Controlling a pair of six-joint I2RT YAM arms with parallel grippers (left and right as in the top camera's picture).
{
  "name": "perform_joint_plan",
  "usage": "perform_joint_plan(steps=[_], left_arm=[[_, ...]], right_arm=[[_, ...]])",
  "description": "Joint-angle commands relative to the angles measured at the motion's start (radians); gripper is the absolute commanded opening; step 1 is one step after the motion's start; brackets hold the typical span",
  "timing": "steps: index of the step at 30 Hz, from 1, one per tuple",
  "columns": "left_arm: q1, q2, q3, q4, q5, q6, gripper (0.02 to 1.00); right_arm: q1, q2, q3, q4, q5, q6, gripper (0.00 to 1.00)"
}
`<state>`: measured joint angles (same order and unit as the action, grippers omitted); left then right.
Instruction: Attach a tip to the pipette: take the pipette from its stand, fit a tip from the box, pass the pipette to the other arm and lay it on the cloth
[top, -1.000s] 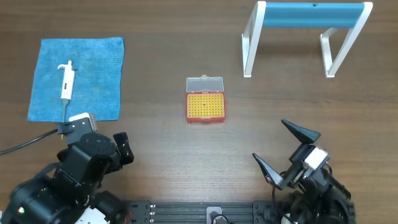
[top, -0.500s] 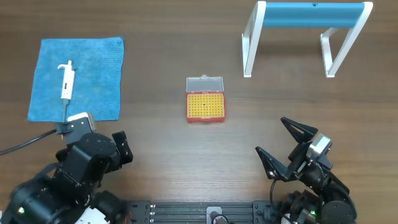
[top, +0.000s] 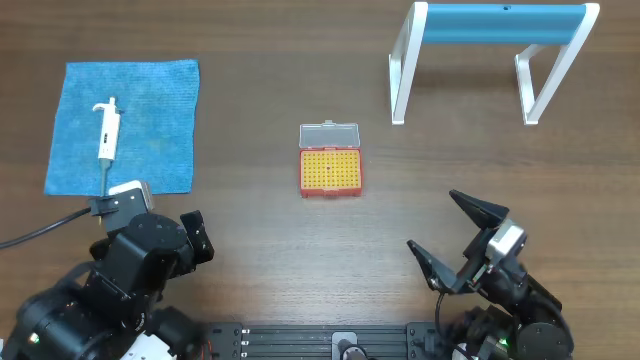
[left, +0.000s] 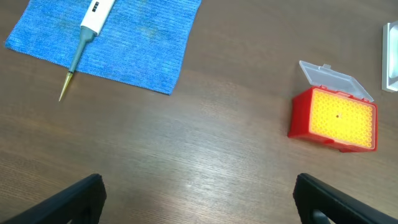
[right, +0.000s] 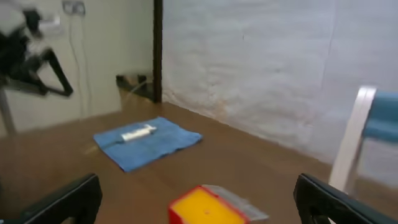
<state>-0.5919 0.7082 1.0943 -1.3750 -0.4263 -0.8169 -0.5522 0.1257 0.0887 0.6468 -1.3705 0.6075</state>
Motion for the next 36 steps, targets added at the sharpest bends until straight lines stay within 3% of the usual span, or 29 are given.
perform_joint_plan(steps=[1,2,3,6,9,11,19,23,27,36], left_arm=[[-0.004,0.001,-0.009,0.000,-0.034,-0.013,0.980],[-0.004,0.001,-0.009,0.000,-0.034,-0.013,0.978],[-0.004,0.001,-0.009,0.000,-0.034,-0.013,0.980],[-0.004,0.001,-0.009,0.000,-0.034,-0.013,0.980],[-0.004,0.001,-0.009,0.000,-0.034,-0.013,0.980],[-0.004,0.001,-0.009,0.000,-0.034,-0.013,0.980],[-0.004,0.001,-0.009,0.000,-0.034,-0.013,0.978],[-0.004,0.001,-0.009,0.000,-0.034,-0.013,0.982],[-0.004,0.001,-0.009,0.000,-0.034,-0.013,0.980],[-0.004,0.001,-0.009,0.000,-0.034,-0.013,0.978]], right_arm=[[0.150,-0.028,-0.021,-0.254,0.203,-0.814,0.998],[0.200,-0.037,-0.021,-0.351,0.361,-0.809,0.998],[0.262,-0.053,-0.021,-0.444,0.583,-0.755,0.998],[0.384,-0.114,-0.021,-0.587,1.003,-0.678,0.998],[0.449,-0.125,-0.025,-0.684,1.278,-0.679,0.998],[0.478,-0.125,-0.031,-0.747,1.374,-0.679,0.998],[0.618,-0.125,-0.051,-0.792,1.334,-0.699,0.998],[0.619,-0.125,-0.051,-0.792,1.291,-0.697,0.998],[0.619,-0.125,-0.051,-0.792,1.335,-0.698,0.998],[0.618,-0.125,-0.051,-0.792,1.336,-0.698,0.998]])
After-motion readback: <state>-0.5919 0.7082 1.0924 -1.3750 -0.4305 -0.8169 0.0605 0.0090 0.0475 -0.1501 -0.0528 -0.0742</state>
